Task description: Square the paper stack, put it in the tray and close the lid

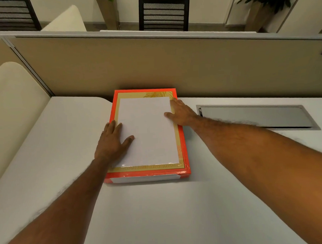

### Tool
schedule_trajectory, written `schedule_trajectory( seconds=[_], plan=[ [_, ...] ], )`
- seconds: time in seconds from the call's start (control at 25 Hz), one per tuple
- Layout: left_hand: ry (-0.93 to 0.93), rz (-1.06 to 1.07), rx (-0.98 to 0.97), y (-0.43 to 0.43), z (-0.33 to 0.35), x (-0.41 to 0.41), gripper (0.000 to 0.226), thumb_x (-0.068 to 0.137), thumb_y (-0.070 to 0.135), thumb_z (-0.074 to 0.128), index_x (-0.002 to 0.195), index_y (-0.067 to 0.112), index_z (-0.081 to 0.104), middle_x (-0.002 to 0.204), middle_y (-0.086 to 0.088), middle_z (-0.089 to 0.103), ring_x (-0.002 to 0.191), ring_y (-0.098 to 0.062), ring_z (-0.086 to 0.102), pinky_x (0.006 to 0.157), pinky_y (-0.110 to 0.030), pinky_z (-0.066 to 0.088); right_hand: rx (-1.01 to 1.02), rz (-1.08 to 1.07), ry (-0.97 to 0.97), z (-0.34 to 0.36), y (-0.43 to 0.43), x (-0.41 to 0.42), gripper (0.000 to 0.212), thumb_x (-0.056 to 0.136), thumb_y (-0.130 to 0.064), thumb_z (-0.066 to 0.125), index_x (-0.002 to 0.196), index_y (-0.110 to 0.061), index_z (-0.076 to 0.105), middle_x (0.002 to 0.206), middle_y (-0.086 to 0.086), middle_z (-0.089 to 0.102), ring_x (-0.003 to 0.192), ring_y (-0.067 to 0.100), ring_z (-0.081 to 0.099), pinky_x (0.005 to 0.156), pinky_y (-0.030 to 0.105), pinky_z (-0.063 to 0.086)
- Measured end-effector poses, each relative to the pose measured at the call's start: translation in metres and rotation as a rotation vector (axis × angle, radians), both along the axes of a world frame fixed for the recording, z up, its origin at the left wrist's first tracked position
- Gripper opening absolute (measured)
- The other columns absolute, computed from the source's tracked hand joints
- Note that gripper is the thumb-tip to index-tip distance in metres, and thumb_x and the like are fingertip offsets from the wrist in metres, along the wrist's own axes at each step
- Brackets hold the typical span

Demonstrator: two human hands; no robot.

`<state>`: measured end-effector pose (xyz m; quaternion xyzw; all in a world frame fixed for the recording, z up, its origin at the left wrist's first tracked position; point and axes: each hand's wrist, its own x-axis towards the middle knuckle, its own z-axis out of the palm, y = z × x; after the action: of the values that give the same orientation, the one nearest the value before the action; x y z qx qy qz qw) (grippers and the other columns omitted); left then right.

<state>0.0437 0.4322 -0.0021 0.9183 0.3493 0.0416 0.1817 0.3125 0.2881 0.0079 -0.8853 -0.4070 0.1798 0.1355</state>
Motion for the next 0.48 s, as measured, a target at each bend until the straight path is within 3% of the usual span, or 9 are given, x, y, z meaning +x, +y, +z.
schedule_trajectory(
  seconds=[0.16,0.48],
  plan=[
    [-0.043,0.014,0.034,0.008,-0.002,0.0,0.077,0.089,0.066,0.043,0.151,0.02,0.034,0.16,-0.004,0.027,0.146,-0.025,0.027,0.113,-0.05,0.035,-0.004,-0.017,-0.041,-0.019,-0.002,0.002,0.08,0.096,-0.056,0.039,0.158,-0.014,0.011,0.168,0.001,0.003,0.153,0.022,0.016,0.123,0.05,0.015],
    [0.016,-0.002,0.012,0.006,0.001,-0.003,0.077,0.091,0.064,0.04,0.154,0.022,0.027,0.163,-0.003,0.02,0.149,-0.026,0.02,0.118,-0.049,0.025,-0.121,-0.028,0.014,-0.009,0.002,-0.003,0.087,0.094,-0.061,0.043,0.158,-0.015,0.006,0.168,0.003,-0.003,0.154,0.027,0.012,0.121,0.057,0.013]
  ],
)
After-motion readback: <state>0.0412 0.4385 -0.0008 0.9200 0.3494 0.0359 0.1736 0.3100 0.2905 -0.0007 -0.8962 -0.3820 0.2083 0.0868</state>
